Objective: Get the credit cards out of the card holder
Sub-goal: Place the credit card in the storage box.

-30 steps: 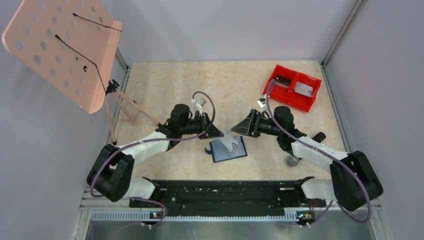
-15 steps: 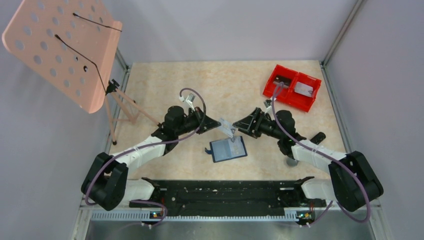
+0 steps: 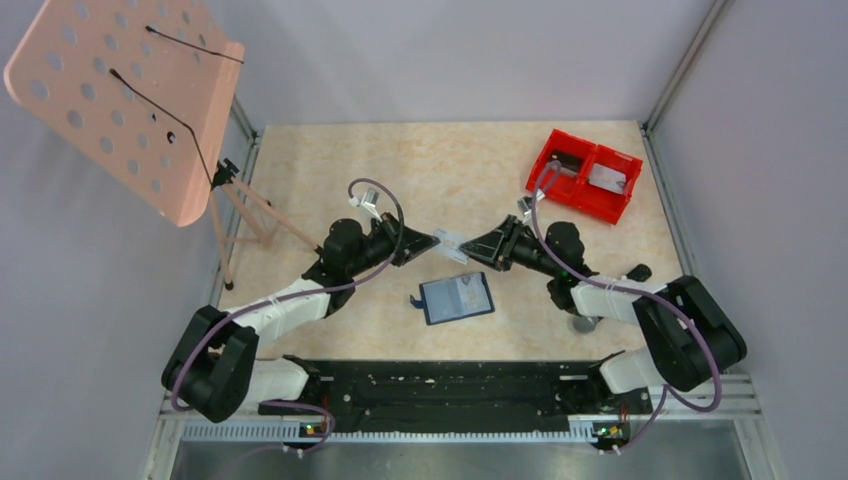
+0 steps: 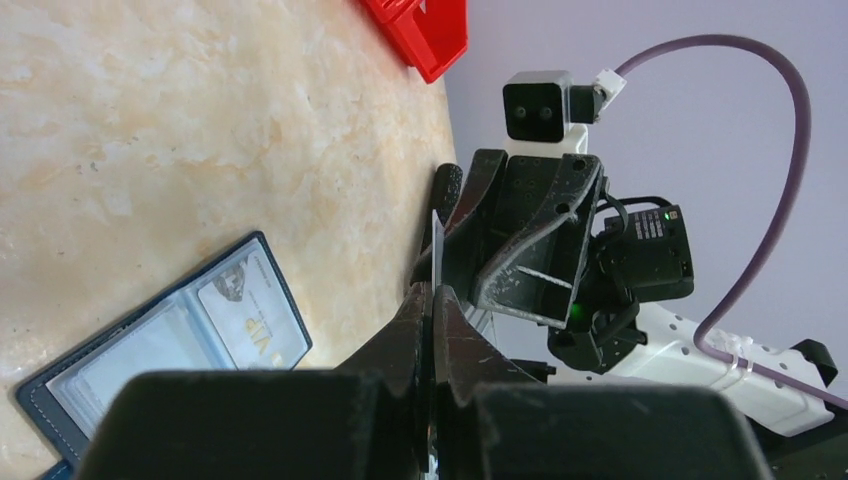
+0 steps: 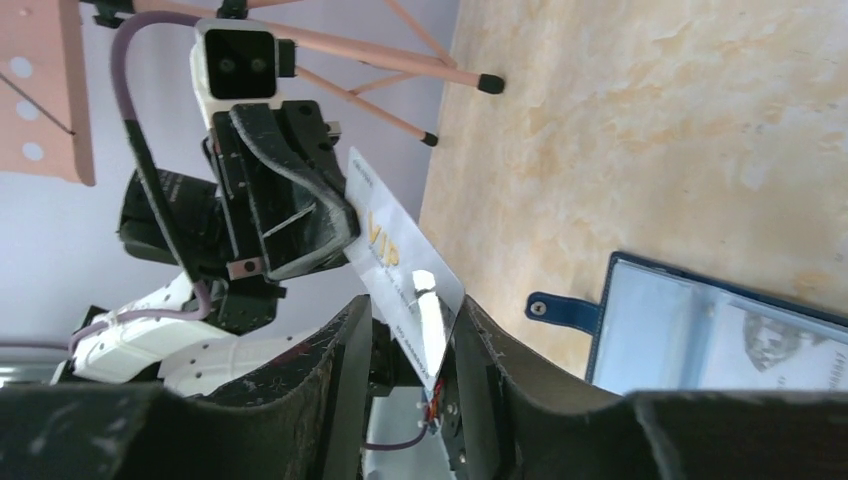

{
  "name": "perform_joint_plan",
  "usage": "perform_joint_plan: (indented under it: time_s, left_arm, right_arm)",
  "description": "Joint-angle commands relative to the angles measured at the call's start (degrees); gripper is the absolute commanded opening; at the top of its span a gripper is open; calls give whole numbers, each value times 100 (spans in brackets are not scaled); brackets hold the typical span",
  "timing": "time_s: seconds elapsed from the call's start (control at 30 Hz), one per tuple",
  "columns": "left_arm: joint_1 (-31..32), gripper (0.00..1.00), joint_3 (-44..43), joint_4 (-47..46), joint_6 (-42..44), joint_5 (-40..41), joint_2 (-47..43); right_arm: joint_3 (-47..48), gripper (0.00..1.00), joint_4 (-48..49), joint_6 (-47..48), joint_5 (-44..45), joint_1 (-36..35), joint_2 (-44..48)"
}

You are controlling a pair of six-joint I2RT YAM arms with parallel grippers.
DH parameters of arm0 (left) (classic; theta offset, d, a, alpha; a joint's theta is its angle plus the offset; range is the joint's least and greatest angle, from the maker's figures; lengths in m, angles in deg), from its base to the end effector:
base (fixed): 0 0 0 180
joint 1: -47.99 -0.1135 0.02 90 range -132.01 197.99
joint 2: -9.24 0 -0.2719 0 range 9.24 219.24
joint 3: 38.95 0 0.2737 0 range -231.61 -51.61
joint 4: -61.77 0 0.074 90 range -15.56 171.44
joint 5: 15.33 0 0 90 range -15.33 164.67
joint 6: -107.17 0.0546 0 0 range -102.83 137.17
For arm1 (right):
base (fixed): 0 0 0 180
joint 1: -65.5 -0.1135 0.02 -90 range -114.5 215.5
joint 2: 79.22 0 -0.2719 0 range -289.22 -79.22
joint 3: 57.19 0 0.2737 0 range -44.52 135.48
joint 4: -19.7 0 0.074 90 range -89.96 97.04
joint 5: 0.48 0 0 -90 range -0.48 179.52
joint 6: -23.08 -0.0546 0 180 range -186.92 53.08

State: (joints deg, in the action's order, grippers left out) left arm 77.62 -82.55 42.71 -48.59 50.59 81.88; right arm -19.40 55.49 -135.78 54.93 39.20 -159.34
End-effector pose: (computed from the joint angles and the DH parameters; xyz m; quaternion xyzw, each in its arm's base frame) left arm 0.2499 -0.1678 0.2187 -0.1048 0.7537 -0.5726 0.3051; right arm 0.2497 0.1580 0.1835 0.0742 0.7358 0.6188 0.2649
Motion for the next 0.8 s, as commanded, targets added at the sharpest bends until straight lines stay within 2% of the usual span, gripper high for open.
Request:
perform_joint_plan:
  time_s: [0.0,0.03,0.13,0.2,0.4,0.77]
  left_arm:
    - [9,0,282,-833,-294,355,-92]
    - [15,0,337,-900,-327,423,-121]
    - [11,0,314,-775,-239,426,-170]
    - [9,0,328,-714,-211,449,-187]
    - [0,0,378,-745,-227,506,-232]
    - [8,0,428,-878,-315,468,-302]
  right_arm:
    - [12,36,902,-263,-76,-156,-117]
    - [-1,36,986,-306,-62,-162,-139]
    - [-112,24,1144,-376,113,-160,-128]
    - [-130,20,1154,-381,161,-158,-131]
    - [-87,16,1248,-416,167,-158,-184]
    - [-121,16,1487,-511,211,-156,-328]
